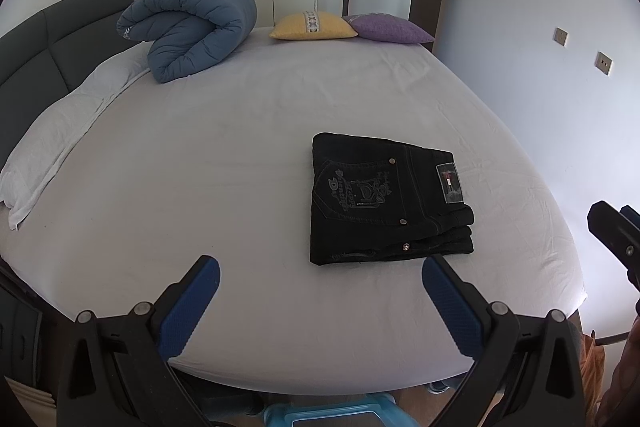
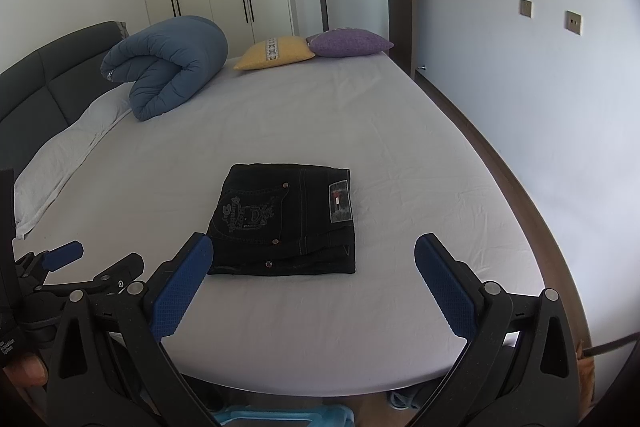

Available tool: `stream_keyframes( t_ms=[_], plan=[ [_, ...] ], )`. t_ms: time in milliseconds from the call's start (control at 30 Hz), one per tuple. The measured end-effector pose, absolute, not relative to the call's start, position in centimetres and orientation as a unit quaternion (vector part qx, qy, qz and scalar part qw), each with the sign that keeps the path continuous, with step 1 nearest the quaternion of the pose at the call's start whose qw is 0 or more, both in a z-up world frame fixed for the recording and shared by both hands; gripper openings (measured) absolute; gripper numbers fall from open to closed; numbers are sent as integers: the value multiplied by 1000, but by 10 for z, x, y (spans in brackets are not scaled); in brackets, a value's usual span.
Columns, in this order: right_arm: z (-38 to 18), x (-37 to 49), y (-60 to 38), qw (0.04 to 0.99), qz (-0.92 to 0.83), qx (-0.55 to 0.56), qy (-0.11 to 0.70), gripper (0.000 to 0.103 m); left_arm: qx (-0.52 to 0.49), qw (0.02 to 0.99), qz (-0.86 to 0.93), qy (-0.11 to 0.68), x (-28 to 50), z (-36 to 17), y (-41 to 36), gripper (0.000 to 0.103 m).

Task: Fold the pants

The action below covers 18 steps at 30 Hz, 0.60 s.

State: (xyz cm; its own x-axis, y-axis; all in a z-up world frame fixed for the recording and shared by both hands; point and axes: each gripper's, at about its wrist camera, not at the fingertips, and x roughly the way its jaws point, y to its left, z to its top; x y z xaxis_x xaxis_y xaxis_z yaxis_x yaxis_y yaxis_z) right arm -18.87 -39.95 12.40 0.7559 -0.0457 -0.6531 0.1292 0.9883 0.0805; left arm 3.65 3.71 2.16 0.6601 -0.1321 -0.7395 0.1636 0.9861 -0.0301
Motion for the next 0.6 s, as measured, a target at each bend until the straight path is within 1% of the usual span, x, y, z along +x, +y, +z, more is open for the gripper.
stream_keyframes(
  t_ms=[600],
  plan=[
    [117,-191,-392,934,-46,62,349,103,16,908,-86,410,38,17,40,103]
  ],
)
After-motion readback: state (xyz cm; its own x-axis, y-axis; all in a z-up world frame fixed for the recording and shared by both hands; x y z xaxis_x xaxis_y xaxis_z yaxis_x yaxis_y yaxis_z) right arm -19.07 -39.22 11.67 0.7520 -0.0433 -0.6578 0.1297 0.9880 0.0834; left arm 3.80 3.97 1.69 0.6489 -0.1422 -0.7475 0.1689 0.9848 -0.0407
